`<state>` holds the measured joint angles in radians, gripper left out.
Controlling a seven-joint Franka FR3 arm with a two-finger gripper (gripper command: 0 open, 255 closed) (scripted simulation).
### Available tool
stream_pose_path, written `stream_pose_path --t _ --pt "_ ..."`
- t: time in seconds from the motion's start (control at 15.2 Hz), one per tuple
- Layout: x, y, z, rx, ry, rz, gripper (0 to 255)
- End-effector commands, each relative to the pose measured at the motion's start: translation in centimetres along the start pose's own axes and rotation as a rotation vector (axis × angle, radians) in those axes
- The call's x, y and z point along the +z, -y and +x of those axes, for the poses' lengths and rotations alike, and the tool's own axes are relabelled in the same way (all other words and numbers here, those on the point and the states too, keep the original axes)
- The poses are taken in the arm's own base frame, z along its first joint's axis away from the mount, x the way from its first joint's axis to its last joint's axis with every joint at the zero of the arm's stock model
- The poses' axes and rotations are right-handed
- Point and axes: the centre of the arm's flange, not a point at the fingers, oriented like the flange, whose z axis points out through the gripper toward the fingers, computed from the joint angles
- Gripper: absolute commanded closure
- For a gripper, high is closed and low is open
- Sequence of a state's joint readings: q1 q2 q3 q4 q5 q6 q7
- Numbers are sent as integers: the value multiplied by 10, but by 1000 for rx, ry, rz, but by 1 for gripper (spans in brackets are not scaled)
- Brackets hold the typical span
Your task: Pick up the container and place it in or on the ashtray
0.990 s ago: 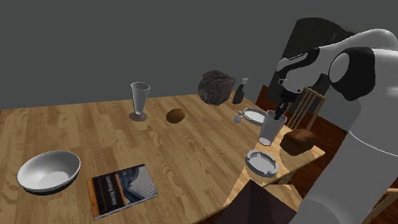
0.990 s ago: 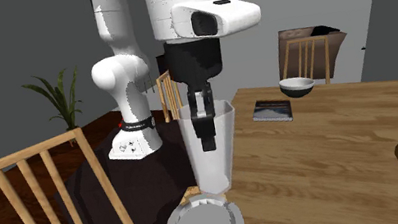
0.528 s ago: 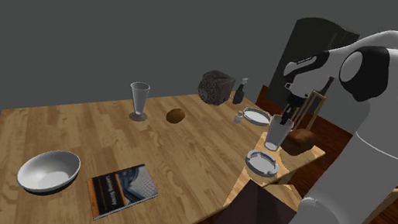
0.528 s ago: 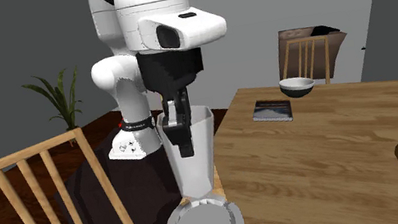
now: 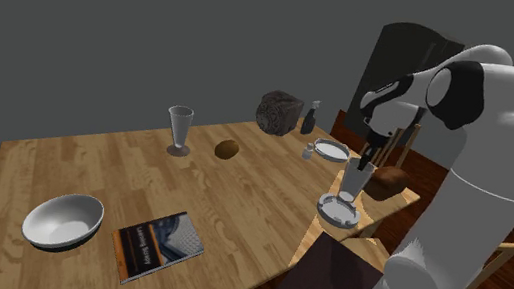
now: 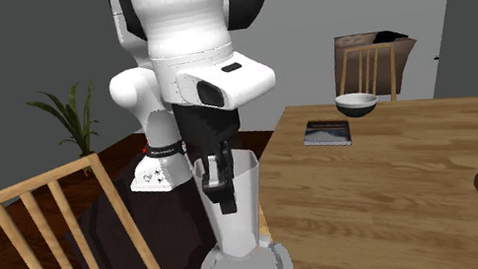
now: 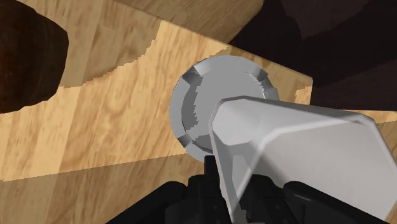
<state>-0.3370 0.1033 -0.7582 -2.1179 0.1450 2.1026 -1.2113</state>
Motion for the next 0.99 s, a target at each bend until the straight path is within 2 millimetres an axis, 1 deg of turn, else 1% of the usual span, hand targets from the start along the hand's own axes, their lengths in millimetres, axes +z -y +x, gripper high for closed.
stream_pose_path --t 0.0,0.53,0.59,0.92 --pt "10 0 0 0 0 -1 255" --pt "52 -4 0 0 0 -1 255" --pt "60 -5 0 0 0 -1 255" --pt "60 -5 0 0 0 -1 255"
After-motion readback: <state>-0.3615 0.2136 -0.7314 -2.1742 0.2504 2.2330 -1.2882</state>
